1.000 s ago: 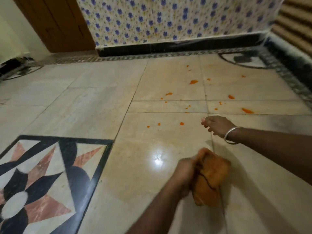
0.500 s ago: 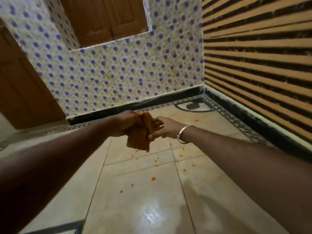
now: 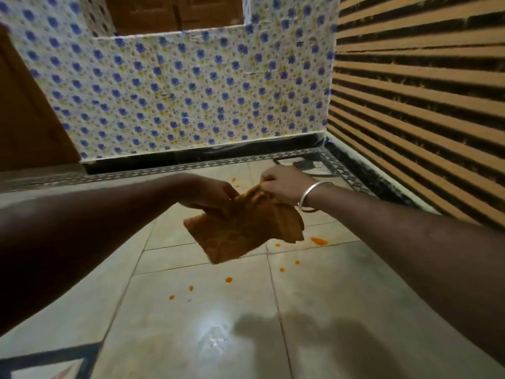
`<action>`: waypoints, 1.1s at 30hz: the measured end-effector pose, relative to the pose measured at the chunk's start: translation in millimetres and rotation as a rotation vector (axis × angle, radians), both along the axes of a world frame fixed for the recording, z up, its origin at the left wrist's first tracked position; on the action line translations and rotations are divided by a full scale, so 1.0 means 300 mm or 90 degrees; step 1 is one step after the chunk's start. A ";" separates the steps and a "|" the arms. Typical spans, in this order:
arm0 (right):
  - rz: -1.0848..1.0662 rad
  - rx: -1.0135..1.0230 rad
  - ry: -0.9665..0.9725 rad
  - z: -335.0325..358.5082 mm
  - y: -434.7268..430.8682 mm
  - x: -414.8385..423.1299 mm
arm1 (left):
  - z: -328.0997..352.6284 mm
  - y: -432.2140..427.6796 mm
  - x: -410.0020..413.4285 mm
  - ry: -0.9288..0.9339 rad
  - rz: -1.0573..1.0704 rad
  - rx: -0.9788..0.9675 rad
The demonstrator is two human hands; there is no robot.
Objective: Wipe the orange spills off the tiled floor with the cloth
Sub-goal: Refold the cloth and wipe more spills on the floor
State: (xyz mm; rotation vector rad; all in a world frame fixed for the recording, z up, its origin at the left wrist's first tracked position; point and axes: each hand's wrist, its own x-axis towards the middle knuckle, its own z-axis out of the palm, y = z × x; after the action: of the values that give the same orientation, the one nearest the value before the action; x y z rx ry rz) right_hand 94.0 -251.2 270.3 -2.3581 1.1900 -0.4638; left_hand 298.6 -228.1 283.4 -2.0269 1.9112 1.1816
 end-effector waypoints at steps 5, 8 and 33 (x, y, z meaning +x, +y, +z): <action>-0.002 -0.030 0.115 0.046 -0.007 -0.042 | -0.087 -0.063 -0.145 0.207 -0.083 0.023; -0.122 -0.041 0.073 0.038 -0.060 -0.113 | -0.093 -0.115 -0.219 0.317 -0.094 0.013; -0.466 0.594 -0.735 -0.464 -0.111 0.100 | -0.452 -0.403 0.054 0.420 0.147 -0.094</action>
State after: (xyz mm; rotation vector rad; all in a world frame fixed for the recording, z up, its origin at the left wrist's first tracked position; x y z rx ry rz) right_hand 123.9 -284.4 131.1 -0.5787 1.1786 -1.0075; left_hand 314.8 -349.1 147.6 -2.1546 2.1030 2.0291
